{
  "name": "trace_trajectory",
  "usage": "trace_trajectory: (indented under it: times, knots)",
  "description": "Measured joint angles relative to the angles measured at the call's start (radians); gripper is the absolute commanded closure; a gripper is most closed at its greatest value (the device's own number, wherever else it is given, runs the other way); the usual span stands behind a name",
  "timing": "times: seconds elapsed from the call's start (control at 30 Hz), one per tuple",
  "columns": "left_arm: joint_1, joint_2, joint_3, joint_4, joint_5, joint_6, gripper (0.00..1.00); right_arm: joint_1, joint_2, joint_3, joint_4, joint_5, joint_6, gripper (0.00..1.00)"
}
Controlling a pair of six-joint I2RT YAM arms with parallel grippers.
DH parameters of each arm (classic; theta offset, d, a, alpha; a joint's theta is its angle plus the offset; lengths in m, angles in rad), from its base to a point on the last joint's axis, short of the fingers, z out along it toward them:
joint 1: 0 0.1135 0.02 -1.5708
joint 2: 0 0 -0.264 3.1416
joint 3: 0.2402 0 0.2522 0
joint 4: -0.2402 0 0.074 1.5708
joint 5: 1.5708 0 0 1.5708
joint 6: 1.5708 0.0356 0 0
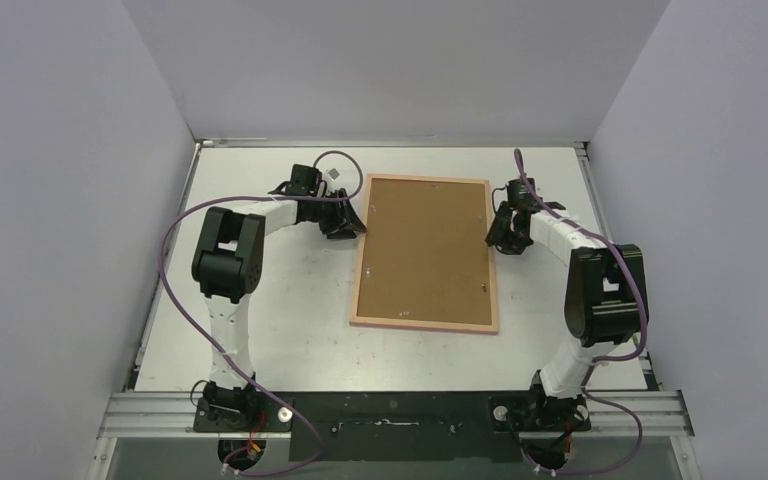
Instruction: Put the photo into the frame
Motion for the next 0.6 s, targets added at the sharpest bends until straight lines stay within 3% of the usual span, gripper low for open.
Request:
trace_trajectory:
  times: [0.3,0.6]
  knots:
    - [0.000,0.008,0.007,-0.002,0.008,0.000,0.60,0.000,0.052,0.032,-0.016,0.018,-0.034,0.64]
    - [0.000,0.012,0.011,-0.003,0.017,0.000,0.60,0.015,0.072,0.045,-0.023,-0.016,-0.081,0.46]
